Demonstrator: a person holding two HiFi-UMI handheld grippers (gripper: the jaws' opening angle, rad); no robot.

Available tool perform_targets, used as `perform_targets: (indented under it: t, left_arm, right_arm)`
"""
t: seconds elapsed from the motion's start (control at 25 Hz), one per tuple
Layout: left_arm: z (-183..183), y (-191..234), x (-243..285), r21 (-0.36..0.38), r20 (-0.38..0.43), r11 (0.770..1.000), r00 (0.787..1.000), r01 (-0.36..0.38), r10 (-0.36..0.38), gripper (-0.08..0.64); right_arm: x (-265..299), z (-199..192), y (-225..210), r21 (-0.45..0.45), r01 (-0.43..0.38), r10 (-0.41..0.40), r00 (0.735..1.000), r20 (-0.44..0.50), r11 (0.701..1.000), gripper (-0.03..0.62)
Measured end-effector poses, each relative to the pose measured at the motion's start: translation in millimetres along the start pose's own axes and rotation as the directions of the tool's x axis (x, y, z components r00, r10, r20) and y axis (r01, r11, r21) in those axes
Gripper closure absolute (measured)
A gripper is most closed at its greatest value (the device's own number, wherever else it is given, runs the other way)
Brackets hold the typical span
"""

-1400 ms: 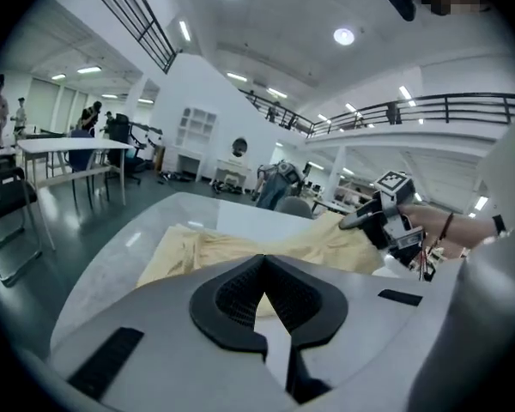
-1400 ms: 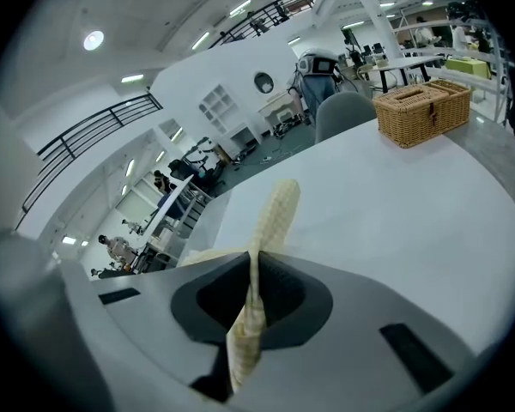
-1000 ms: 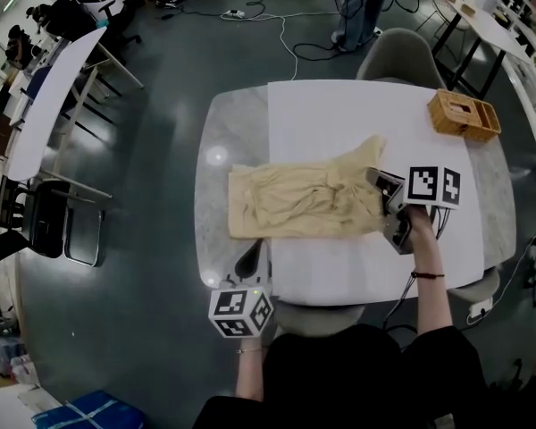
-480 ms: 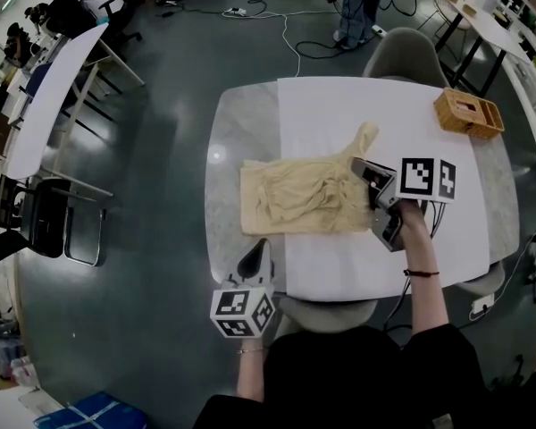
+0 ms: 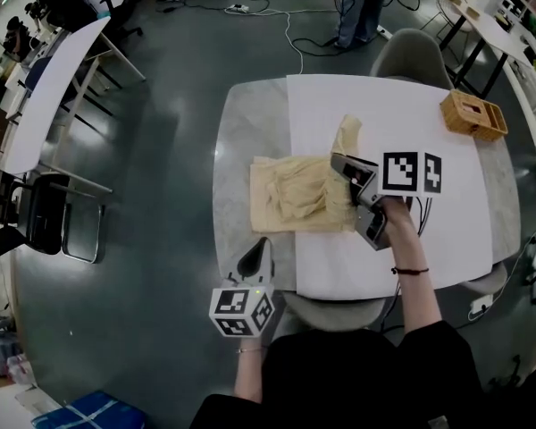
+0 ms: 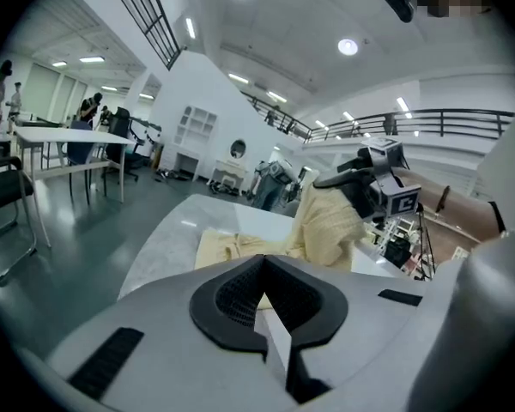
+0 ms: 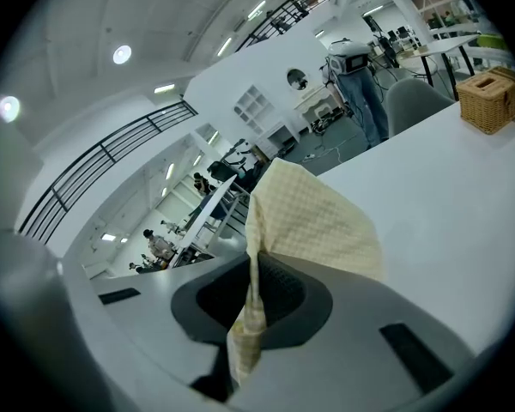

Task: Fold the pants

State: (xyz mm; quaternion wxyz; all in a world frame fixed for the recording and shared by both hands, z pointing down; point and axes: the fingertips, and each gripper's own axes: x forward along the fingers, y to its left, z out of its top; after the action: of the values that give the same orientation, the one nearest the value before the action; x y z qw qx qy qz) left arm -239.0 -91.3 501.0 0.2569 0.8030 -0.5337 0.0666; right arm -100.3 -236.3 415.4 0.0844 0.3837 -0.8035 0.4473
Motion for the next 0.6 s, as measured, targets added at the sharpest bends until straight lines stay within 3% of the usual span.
perform_targets:
  t: [0.32,0.6]
  left_arm:
    - [-2.7,12.5,-6.0,-0.019,-0.002,1.0,1.0,-0.005,0.005,0.546]
    - [-6.6,23.8,-10.6,-0.036,-0.009,0.999,1.0,-0.023,0.023,0.546]
  right_arm:
    - [47.5,-22.5,25.7,-0.029,-0.032,0.029,0.996,-0.088,0.999,0.568]
    - [98.7,-48.2,33.2,0.019,-0.041,0.043,0.985,-0.165,0.999,0.568]
